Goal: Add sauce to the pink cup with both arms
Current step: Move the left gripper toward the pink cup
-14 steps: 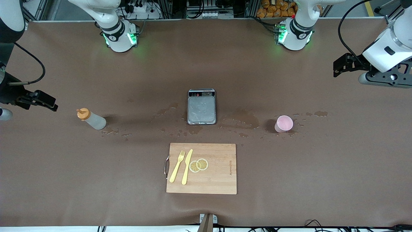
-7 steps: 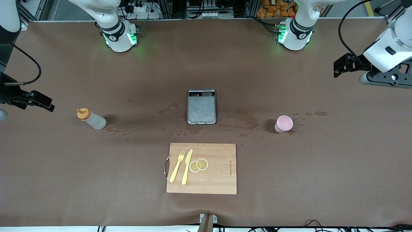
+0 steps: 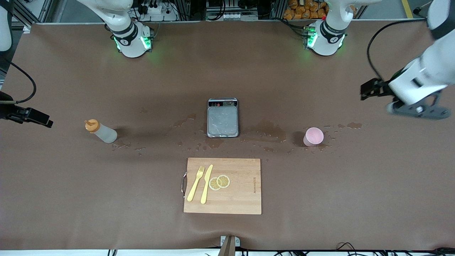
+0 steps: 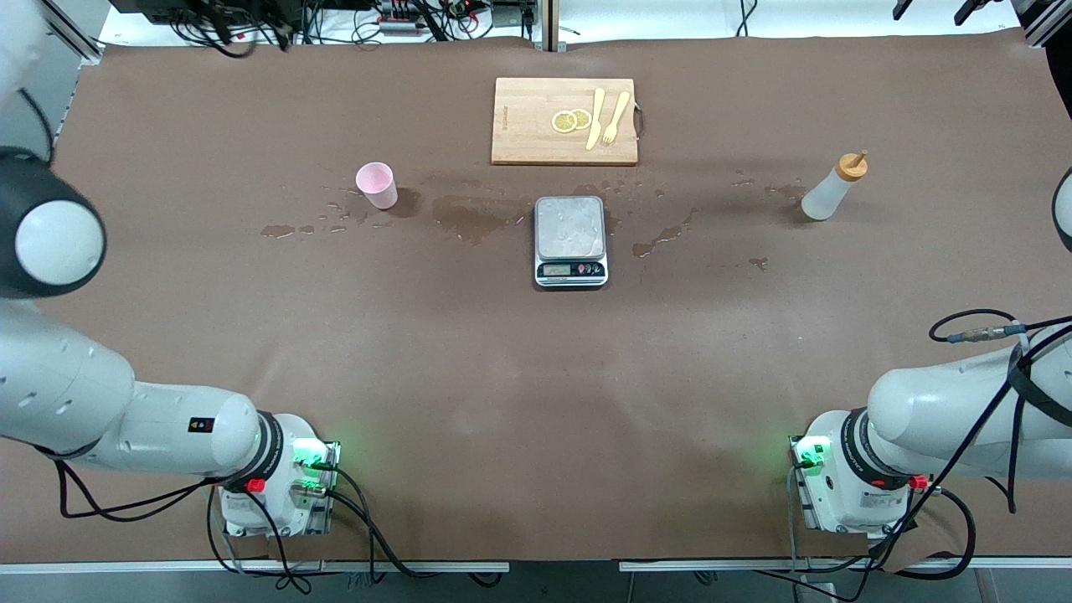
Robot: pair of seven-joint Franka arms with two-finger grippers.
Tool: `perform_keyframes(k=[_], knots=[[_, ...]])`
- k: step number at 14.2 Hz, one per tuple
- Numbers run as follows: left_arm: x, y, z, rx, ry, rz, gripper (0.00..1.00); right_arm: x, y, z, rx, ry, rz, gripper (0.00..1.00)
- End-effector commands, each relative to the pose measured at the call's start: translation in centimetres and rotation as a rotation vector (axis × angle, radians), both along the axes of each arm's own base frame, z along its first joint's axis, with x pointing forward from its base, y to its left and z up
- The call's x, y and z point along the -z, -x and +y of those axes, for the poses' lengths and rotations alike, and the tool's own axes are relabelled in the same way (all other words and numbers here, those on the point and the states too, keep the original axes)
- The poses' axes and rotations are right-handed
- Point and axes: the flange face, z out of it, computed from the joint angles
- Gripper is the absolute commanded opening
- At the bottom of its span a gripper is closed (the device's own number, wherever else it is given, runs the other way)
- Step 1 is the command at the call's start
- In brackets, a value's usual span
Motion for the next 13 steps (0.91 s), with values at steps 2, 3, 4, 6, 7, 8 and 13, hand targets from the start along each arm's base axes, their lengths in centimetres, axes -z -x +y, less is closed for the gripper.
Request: perform_keyframes(k=[2,3,4,6,7,8,13], knots=[[5.0,-2.7,-2.2,0.051,-0.076,0.052,1.00,-0.1,-0.8,-3.2,0.036,0.012,-0.047,1.00],[6.9,-3.5,-2.3,0.042,-0.079,0.065,1.00,-0.1,-0.9,-3.3,0.036,0.016,-0.060,1.00],[8.3,-4.6,-1.9,-0.004,-0.073,0.046,1.00,1.0,-1.2,-3.6,0.054,-0.004,-0.047,1.00],[12.1,-6.3,-0.7,-0.077,-0.067,0.033,1.00,3.7,-2.0,-5.1,0.078,-0.018,-0.005,1.00],[13.6,-6.8,-0.2,-0.085,-0.066,0.036,1.00,3.9,-1.9,-5.6,0.100,-0.021,0.001,1.00],[14.7,-7.3,0.4,-0.090,-0.060,0.030,1.00,4.5,-1.7,-6.0,0.142,-0.023,0.023,1.00],[22.8,-5.9,-0.3,-0.104,-0.008,0.013,1.00,9.0,-2.1,-7.4,0.296,-0.033,0.116,1.00]])
